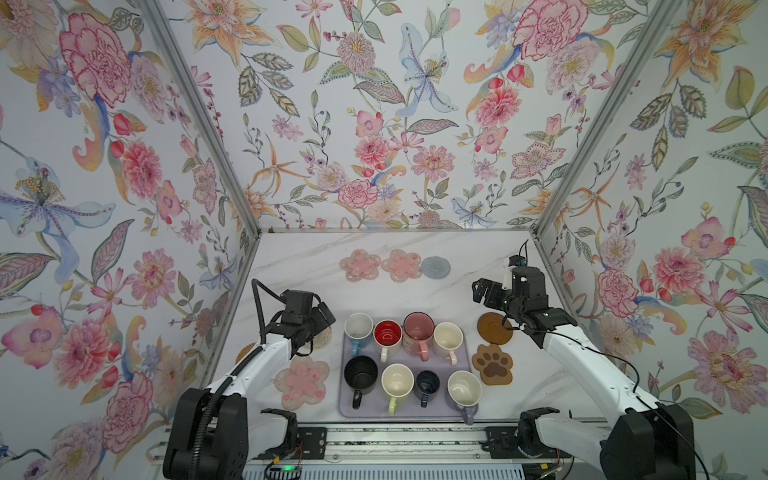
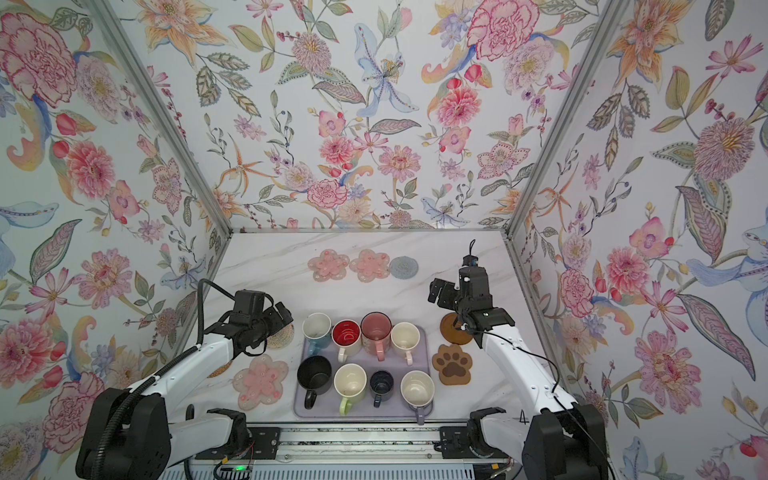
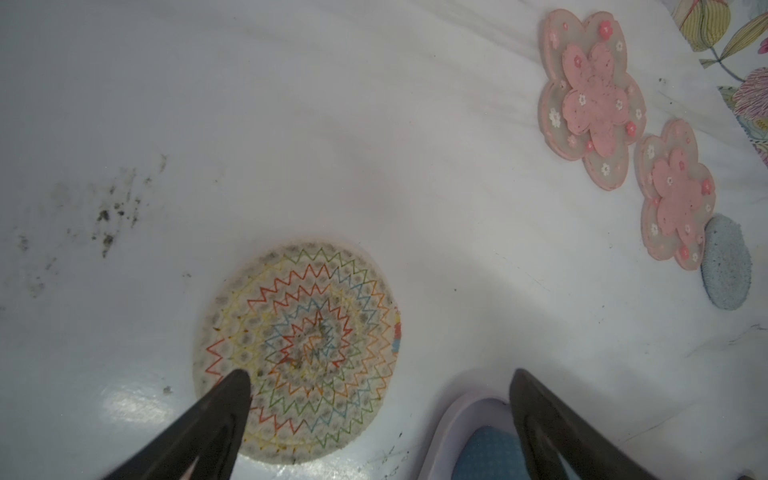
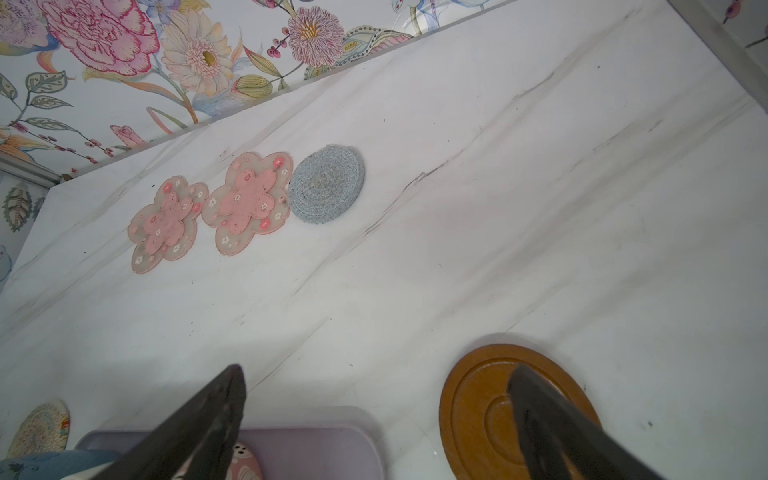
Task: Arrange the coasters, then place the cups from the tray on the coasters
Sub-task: 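Draw the right gripper back while the left gripper moves over the zigzag coaster, then lower the left gripper onto the multicolour zigzag coaster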
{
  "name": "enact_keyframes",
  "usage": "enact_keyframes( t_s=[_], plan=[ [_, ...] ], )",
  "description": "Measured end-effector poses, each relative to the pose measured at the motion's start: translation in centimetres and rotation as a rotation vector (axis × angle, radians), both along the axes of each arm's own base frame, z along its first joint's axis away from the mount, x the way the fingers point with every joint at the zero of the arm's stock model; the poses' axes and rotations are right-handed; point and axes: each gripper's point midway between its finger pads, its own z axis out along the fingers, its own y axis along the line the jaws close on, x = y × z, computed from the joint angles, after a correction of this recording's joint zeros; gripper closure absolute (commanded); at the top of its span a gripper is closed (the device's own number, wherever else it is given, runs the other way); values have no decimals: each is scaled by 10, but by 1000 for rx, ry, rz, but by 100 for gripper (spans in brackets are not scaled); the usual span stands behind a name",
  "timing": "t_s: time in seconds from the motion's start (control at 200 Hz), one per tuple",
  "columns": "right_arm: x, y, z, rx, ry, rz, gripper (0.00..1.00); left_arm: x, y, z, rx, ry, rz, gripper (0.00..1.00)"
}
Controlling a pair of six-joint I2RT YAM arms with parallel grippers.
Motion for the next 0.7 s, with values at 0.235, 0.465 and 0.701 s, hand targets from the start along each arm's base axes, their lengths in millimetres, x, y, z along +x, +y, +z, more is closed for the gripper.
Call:
enact_keyframes(
  t_s=[0.235,0.465,0.701],
  plan=[
    [-4,-3,-4,1,10,-4,1,1,-3,-7,-28,-1,25,1],
    [-5,-2,-4,5,11,1,1,0,-6,-23,-48,30,36,1],
    [-9,-2,-7,6,17,3,1,5,-10,-34,-56,42,32,1]
  ],
)
